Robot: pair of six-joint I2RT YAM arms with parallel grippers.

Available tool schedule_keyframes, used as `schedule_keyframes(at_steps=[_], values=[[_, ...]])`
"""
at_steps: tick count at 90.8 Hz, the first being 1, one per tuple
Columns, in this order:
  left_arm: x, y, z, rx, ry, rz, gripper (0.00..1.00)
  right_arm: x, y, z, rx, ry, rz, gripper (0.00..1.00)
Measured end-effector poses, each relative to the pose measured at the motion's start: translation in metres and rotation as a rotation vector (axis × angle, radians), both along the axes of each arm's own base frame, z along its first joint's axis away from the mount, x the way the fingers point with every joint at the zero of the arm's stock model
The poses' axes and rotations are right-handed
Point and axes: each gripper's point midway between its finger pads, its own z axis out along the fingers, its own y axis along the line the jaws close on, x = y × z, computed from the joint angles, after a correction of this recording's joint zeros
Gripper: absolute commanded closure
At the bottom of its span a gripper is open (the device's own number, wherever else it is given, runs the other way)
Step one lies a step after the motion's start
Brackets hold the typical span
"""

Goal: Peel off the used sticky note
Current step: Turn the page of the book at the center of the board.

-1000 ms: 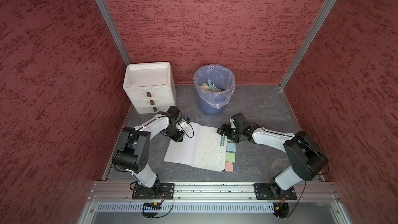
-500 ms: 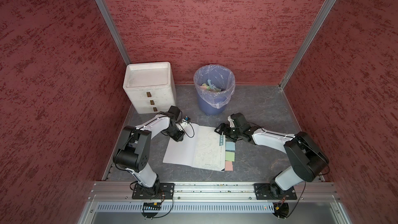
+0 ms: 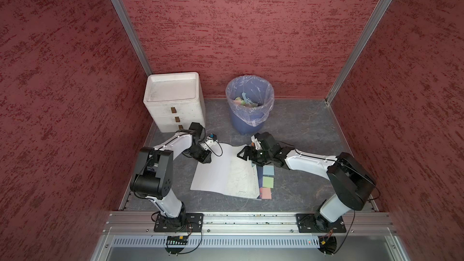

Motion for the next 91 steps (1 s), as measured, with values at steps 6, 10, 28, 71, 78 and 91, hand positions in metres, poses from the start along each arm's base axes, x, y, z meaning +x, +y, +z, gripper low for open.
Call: schedule_keyframes(at_steps=[6, 10, 28, 71, 78, 91], values=[[0.007, 0.011, 0.004, -0.009, -0.013, 0.033, 0.82, -0.006, 0.015, 0.009, 0.020, -0.015, 0.035, 0.15], [0.009, 0.018, 0.007, -0.012, -0.020, 0.050, 0.81, -0.009, 0.024, 0.015, 0.034, -0.023, 0.054, 0.15], [0.010, 0.036, 0.017, -0.016, -0.046, 0.076, 0.81, -0.014, 0.062, 0.020, 0.065, -0.022, 0.113, 0.11], [0.014, 0.041, 0.060, -0.055, -0.131, 0.067, 0.81, -0.013, 0.107, 0.007, 0.093, 0.013, 0.161, 0.07], [0.011, 0.029, 0.061, -0.062, -0.126, 0.036, 0.81, -0.013, 0.107, 0.013, 0.104, 0.003, 0.161, 0.07], [0.004, -0.001, 0.061, -0.074, -0.112, -0.038, 0.81, -0.014, 0.088, 0.025, 0.138, -0.022, 0.136, 0.08]])
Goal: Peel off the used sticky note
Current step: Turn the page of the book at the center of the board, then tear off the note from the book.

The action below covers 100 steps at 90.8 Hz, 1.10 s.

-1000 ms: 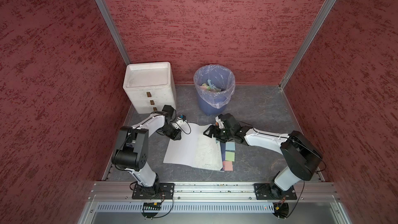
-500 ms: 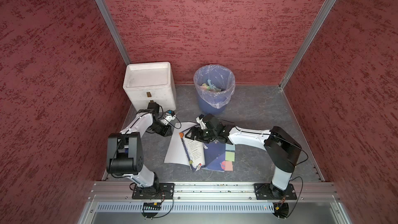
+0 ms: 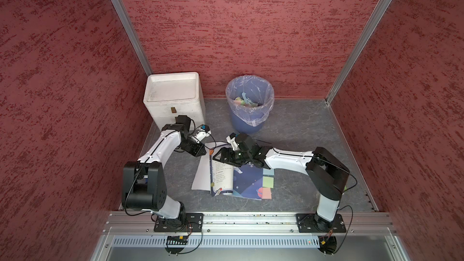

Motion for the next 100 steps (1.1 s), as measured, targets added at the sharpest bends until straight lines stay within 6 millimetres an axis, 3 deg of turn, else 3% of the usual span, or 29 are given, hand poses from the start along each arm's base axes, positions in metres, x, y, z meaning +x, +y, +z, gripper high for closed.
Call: schedule_keyframes(at_steps=[10, 23, 40, 58, 67, 74, 82, 90, 100], values=[[-0.005, -0.025, -0.006, 0.000, 0.016, -0.055, 0.82, 0.003, -0.019, 0.003, 0.022, -0.002, -0.040, 0.09], [-0.007, -0.042, -0.026, 0.025, 0.062, -0.082, 0.82, 0.009, -0.023, -0.004, 0.047, 0.015, -0.072, 0.11], [-0.006, -0.031, -0.044, 0.104, 0.063, -0.070, 0.83, 0.004, -0.034, -0.010, 0.035, 0.020, -0.086, 0.11], [-0.002, -0.003, -0.051, 0.167, 0.064, -0.022, 0.83, 0.002, -0.057, -0.008, -0.029, 0.001, -0.108, 0.13], [-0.003, 0.002, -0.044, 0.180, 0.054, -0.016, 0.80, 0.006, -0.089, 0.000, -0.115, -0.021, -0.159, 0.12], [-0.004, -0.008, -0.023, 0.157, 0.020, -0.039, 0.73, 0.015, -0.125, 0.015, -0.162, -0.056, -0.231, 0.13], [-0.003, -0.032, 0.011, 0.103, -0.060, -0.103, 0.60, 0.029, -0.174, 0.031, -0.198, -0.092, -0.347, 0.15], [-0.004, -0.066, 0.039, 0.034, -0.128, -0.192, 0.50, 0.039, -0.218, 0.033, -0.246, -0.101, -0.447, 0.18], [-0.018, -0.103, 0.040, 0.002, -0.131, -0.308, 0.46, 0.039, -0.243, 0.011, -0.314, -0.055, -0.472, 0.29]])
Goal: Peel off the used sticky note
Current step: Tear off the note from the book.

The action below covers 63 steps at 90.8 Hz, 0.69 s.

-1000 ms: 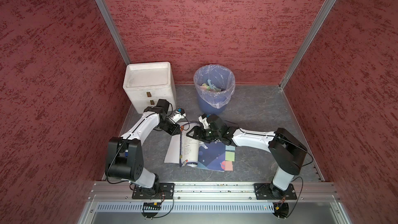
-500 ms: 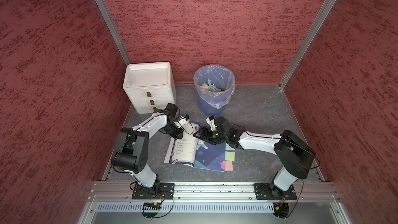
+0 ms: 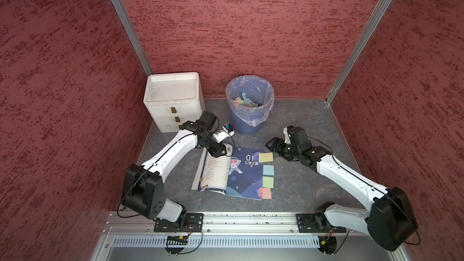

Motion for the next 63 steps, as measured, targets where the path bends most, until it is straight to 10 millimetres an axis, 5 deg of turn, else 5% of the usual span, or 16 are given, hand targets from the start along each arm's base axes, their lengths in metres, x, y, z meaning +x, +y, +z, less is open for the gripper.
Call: schedule_keyframes(at_steps=[19, 38, 63], values=[[-0.016, -0.055, -0.044, 0.043, 0.087, -0.159, 0.59, -0.007, -0.007, -0.048, -0.012, 0.132, 0.032, 0.40], [0.007, -0.097, -0.067, 0.035, 0.041, -0.209, 0.77, -0.002, 0.002, -0.069, 0.046, 0.179, 0.075, 0.54], [0.037, -0.132, -0.084, 0.034, -0.032, -0.224, 0.86, 0.008, 0.005, -0.086, 0.093, 0.207, 0.088, 0.63]])
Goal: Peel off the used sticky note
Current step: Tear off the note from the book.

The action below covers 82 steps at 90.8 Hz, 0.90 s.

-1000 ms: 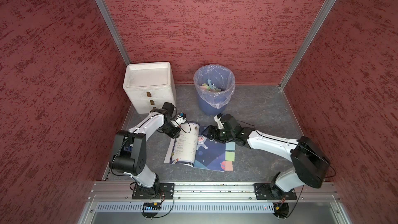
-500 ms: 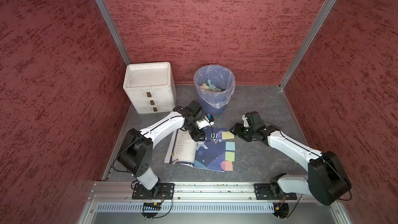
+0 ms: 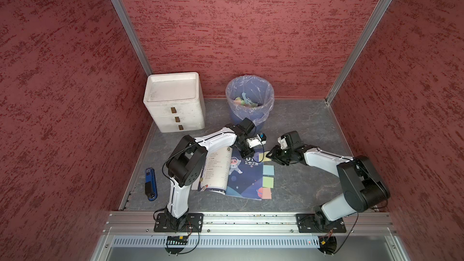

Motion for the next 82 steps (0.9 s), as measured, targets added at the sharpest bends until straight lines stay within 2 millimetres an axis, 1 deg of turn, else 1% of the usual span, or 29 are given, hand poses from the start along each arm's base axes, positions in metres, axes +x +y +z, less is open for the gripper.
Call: schedule_keyframes(at_steps=[8, 21, 35, 45, 53, 59, 71, 82], values=[[0.008, -0.006, -0.006, 0.007, -0.012, 0.001, 0.88, 0.002, 0.002, 0.001, 0.012, -0.008, 0.004, 0.63], [0.017, -0.012, -0.014, 0.015, -0.021, 0.003, 0.90, 0.007, 0.004, 0.006, 0.025, -0.035, 0.017, 0.59], [0.022, -0.014, -0.016, 0.024, -0.031, 0.006, 0.93, 0.014, 0.003, 0.010, 0.061, -0.053, 0.017, 0.57], [0.023, -0.015, -0.018, 0.028, -0.033, 0.002, 0.93, 0.021, -0.003, 0.014, 0.105, -0.079, -0.002, 0.57], [0.023, -0.015, -0.021, 0.035, -0.027, 0.001, 0.94, 0.023, -0.007, 0.012, 0.136, -0.080, -0.012, 0.58], [0.022, -0.014, -0.023, 0.042, -0.023, -0.001, 0.94, 0.024, -0.007, 0.010, 0.153, -0.072, -0.009, 0.60], [0.023, -0.016, -0.024, 0.045, -0.023, -0.005, 0.95, 0.024, -0.004, 0.004, 0.172, -0.056, 0.000, 0.68], [0.023, -0.018, -0.023, 0.048, -0.024, -0.008, 0.97, 0.024, -0.003, 0.003, 0.178, -0.057, 0.007, 0.83]])
